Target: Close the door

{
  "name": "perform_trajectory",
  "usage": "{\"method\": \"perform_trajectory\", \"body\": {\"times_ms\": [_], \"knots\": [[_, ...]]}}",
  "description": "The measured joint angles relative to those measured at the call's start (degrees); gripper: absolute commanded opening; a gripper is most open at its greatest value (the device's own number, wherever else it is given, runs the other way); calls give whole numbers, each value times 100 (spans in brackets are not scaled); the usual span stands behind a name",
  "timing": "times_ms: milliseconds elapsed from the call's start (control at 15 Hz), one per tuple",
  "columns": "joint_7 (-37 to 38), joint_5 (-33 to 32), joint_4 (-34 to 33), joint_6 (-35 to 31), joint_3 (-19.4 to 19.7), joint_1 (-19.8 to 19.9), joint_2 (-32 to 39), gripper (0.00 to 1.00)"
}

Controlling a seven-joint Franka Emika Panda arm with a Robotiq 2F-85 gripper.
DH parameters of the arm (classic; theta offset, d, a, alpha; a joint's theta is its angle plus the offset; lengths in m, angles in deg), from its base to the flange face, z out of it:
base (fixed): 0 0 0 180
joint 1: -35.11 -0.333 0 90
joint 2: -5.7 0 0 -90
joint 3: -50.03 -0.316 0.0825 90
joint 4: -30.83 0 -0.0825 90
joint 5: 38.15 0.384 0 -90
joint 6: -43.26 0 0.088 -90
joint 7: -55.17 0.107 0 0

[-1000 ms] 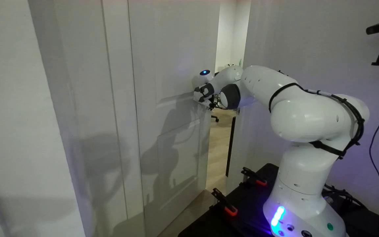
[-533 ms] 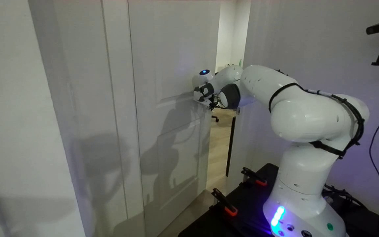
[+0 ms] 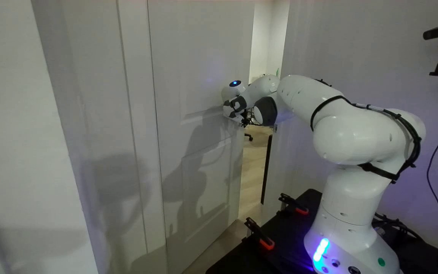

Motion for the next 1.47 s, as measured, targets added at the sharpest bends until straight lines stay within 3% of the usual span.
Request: {"method": "perform_trajectory", "body": {"times_ms": [333, 667, 1467], "knots": [[36, 3, 273, -100, 54, -73, -140, 5], [270, 5, 948, -465, 236, -268, -439, 5], [1268, 59, 3998, -1810, 1246, -1368, -1699, 5]]}}
